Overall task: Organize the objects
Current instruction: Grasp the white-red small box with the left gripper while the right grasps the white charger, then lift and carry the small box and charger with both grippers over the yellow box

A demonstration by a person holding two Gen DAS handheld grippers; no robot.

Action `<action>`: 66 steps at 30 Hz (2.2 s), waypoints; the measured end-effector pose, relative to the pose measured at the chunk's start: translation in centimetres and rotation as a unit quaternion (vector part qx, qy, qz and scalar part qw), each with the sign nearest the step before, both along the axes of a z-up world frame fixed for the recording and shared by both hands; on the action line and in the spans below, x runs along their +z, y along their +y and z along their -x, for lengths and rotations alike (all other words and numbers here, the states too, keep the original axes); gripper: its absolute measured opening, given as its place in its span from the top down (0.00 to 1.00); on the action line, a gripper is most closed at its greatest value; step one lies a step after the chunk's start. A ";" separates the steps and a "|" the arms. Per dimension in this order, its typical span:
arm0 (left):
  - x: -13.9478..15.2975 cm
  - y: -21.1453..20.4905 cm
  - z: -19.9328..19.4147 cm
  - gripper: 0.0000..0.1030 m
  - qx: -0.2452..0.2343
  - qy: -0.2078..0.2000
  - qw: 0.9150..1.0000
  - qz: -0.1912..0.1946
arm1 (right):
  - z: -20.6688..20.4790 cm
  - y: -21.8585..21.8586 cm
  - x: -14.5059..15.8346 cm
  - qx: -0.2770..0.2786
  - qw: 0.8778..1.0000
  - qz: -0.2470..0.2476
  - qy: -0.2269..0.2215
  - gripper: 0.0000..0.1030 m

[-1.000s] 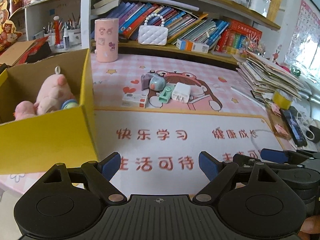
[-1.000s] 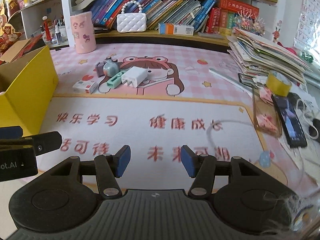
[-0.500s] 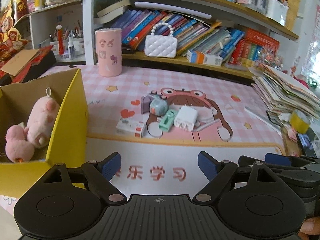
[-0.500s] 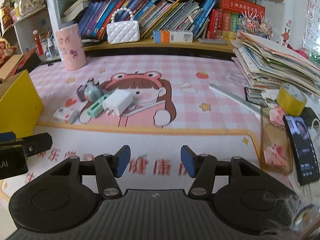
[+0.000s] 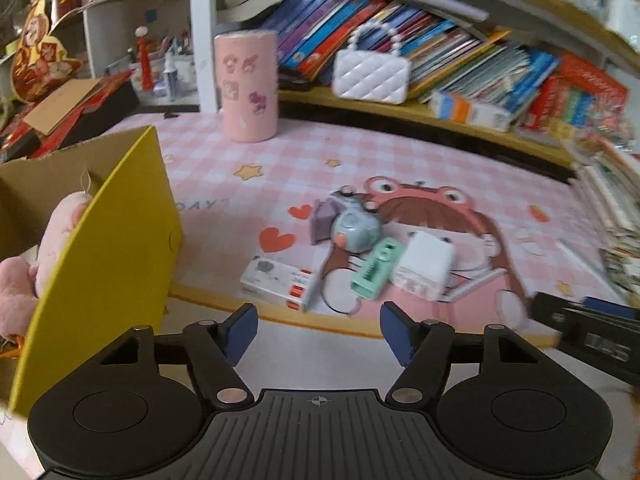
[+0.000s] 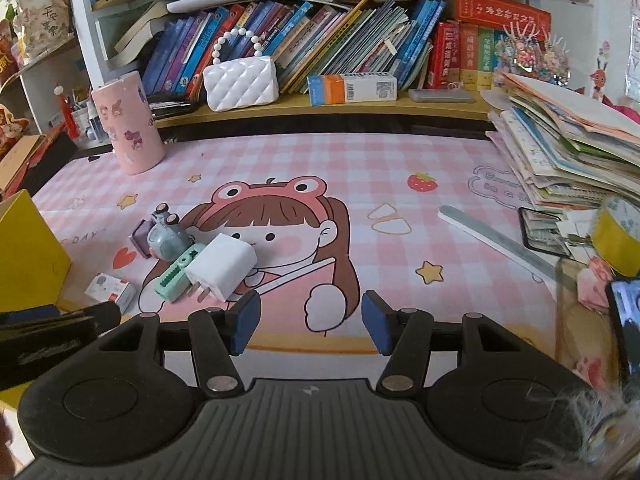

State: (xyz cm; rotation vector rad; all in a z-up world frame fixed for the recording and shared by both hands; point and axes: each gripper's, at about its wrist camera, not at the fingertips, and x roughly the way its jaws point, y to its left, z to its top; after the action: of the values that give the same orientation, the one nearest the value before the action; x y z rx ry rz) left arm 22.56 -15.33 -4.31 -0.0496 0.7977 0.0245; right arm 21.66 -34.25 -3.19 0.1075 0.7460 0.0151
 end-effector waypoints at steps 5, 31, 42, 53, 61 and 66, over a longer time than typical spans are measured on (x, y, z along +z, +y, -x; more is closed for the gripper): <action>-1.9 0.4 -2.8 0.34 0.031 0.012 0.999 -0.016 | -0.8 -0.1 -0.2 0.010 1.000 -0.001 0.006 0.46; 2.2 2.4 -0.4 0.43 0.038 -0.028 0.998 0.033 | -7.9 4.0 -4.6 0.150 0.988 -0.027 0.002 0.20; 3.7 1.9 2.2 0.43 0.008 -0.030 0.998 0.046 | -8.3 3.6 -5.4 0.156 0.987 -0.041 -0.007 0.40; 4.2 1.2 5.1 0.43 -0.037 -0.041 0.997 0.057 | -1.6 1.2 -1.5 0.086 0.995 -0.034 -0.024 0.40; 4.6 2.4 8.7 0.43 -0.067 -0.041 0.992 0.096 | 5.2 1.3 0.1 0.023 0.999 -0.043 0.007 0.40; 4.3 3.7 10.7 0.43 -0.079 -0.039 0.990 0.114 | 9.8 2.6 0.2 0.013 0.999 -0.037 0.026 0.40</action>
State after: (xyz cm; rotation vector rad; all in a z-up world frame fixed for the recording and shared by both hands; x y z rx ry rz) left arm 11.86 -11.63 0.03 -0.2015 0.7210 -0.2183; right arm 11.83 -31.65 -2.97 0.1690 0.7996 0.0653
